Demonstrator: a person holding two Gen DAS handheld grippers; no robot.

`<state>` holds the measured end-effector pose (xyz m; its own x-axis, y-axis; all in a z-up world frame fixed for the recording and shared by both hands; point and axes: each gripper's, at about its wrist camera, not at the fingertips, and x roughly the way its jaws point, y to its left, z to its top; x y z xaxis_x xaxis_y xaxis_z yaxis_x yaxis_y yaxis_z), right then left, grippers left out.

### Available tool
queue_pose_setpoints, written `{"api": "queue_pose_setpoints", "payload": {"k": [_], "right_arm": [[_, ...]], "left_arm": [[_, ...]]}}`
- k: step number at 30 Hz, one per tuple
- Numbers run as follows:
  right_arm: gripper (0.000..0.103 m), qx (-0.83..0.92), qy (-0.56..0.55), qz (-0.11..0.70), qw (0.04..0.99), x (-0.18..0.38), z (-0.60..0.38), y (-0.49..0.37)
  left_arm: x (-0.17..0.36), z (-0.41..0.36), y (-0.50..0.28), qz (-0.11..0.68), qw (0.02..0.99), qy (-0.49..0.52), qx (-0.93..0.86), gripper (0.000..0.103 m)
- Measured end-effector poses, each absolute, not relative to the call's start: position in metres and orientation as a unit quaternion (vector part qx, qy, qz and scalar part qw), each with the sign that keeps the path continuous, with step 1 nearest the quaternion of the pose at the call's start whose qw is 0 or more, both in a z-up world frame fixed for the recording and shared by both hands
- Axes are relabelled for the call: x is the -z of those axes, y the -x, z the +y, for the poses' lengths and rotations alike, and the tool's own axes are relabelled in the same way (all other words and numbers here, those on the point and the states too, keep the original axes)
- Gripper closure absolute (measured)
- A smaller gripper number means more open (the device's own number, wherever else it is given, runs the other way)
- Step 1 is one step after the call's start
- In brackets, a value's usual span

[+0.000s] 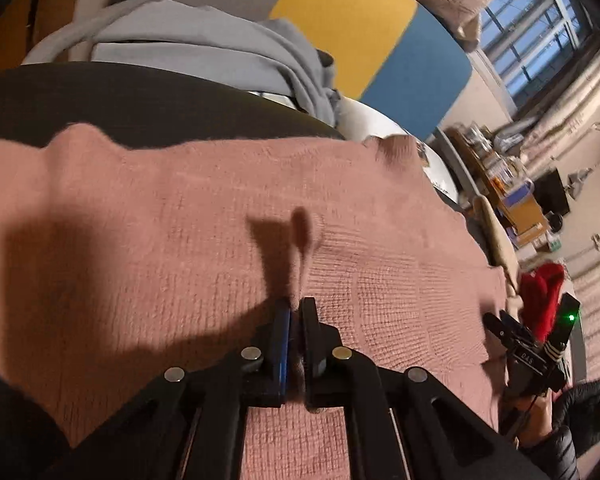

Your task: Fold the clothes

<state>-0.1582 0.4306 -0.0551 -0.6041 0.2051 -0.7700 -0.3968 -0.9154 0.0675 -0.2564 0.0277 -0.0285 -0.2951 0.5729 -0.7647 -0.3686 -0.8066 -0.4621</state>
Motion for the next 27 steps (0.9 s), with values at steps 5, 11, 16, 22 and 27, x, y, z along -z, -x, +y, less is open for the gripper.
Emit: {"api": "queue_pose_setpoints", "payload": {"k": [5, 11, 16, 22, 27], "right_arm": [[0.000, -0.887, 0.413, 0.109, 0.173, 0.056, 0.429, 0.160], [0.000, -0.889, 0.410, 0.118, 0.167, 0.056, 0.432, 0.158], [0.000, -0.893, 0.403, 0.138, 0.143, 0.053, 0.436, 0.156], [0.051, -0.913, 0.358, 0.181, 0.079, 0.019, 0.455, 0.165], [0.051, -0.912, 0.375, 0.167, 0.012, 0.006, 0.461, 0.240]], "left_arm": [[0.024, 0.006, 0.242, -0.165, 0.262, 0.487, -0.817, 0.085], [0.008, 0.013, 0.220, -0.123, 0.299, 0.442, -0.837, 0.081], [-0.003, 0.036, 0.220, -0.072, 0.350, 0.429, -0.829, 0.072], [-0.025, 0.074, 0.260, -0.010, 0.378, 0.411, -0.829, 0.058], [-0.012, 0.123, 0.301, 0.021, 0.390, 0.442, -0.808, 0.057]]}}
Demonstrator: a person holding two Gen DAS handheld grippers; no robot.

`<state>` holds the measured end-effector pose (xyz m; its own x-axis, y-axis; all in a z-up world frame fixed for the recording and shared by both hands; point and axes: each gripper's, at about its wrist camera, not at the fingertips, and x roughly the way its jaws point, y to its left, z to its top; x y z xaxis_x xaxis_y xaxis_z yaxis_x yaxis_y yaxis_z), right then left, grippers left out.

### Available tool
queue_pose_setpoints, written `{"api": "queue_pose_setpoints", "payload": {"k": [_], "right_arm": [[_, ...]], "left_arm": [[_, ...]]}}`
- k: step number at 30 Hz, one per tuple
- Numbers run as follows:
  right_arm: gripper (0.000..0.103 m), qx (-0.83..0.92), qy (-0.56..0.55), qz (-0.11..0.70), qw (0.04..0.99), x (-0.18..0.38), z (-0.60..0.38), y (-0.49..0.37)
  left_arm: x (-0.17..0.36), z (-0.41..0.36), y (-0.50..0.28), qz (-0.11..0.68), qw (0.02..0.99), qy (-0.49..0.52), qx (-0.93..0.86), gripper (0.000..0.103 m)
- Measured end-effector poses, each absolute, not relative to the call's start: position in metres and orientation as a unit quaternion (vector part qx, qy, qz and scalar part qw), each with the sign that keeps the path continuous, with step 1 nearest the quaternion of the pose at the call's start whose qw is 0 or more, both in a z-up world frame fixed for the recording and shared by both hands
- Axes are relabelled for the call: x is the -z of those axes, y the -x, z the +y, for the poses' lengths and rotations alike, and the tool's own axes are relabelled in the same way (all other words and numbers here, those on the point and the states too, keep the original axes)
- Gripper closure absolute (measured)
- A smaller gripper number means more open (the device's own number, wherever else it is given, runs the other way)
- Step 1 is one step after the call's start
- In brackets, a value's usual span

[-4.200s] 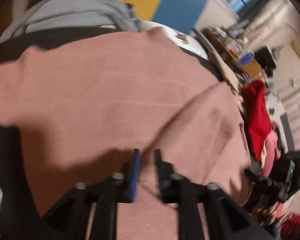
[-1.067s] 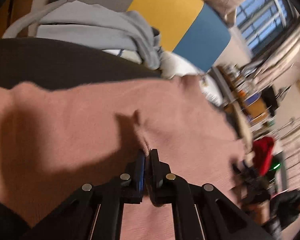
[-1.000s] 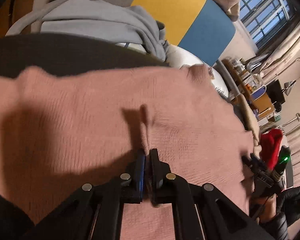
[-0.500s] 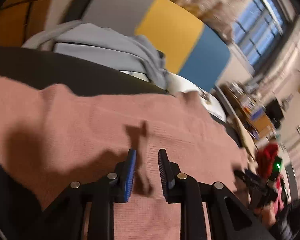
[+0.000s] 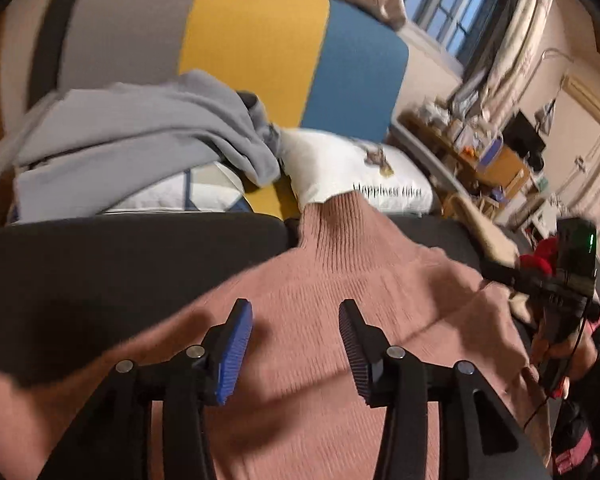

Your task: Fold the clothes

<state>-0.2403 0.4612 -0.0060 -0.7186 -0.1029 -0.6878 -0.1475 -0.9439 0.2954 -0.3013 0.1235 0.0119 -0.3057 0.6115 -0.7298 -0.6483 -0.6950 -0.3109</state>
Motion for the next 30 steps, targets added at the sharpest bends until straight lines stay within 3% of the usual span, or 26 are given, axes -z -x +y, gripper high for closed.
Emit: {"api": "queue_pose_setpoints", "payload": {"k": [8, 17, 21, 22, 23, 24, 26, 30], "right_arm": [[0.051, -0.892, 0.439, 0.108, -0.023, 0.022, 0.447, 0.346], [0.049, -0.882, 0.465, 0.058, -0.042, 0.043, 0.443, 0.385], [0.064, -0.882, 0.468, 0.035, -0.053, 0.043, 0.435, 0.387], [0.072, -0.881, 0.468, 0.036, -0.056, 0.042, 0.434, 0.388], [0.080, -0.881, 0.469, 0.038, -0.059, 0.041, 0.432, 0.388], [0.088, -0.880, 0.469, 0.039, -0.061, 0.040, 0.430, 0.389], [0.091, -0.879, 0.470, 0.053, -0.062, 0.039, 0.428, 0.389], [0.092, -0.876, 0.466, 0.100, -0.070, 0.035, 0.429, 0.386]], "left_arm": [[0.011, 0.184, 0.351, 0.057, 0.410, 0.468, -0.781, 0.045], [0.027, 0.236, 0.371, 0.111, 0.417, 0.480, -0.764, 0.043], [0.030, 0.247, 0.367, 0.127, 0.410, 0.475, -0.769, 0.045], [0.031, 0.248, 0.367, 0.121, 0.414, 0.479, -0.764, 0.048], [0.031, 0.249, 0.367, 0.115, 0.419, 0.483, -0.760, 0.065], [0.031, 0.249, 0.368, 0.109, 0.423, 0.487, -0.756, 0.074], [0.028, 0.248, 0.365, 0.100, 0.418, 0.481, -0.764, 0.095], [0.012, 0.237, 0.355, 0.081, 0.427, 0.460, -0.775, 0.095]]}}
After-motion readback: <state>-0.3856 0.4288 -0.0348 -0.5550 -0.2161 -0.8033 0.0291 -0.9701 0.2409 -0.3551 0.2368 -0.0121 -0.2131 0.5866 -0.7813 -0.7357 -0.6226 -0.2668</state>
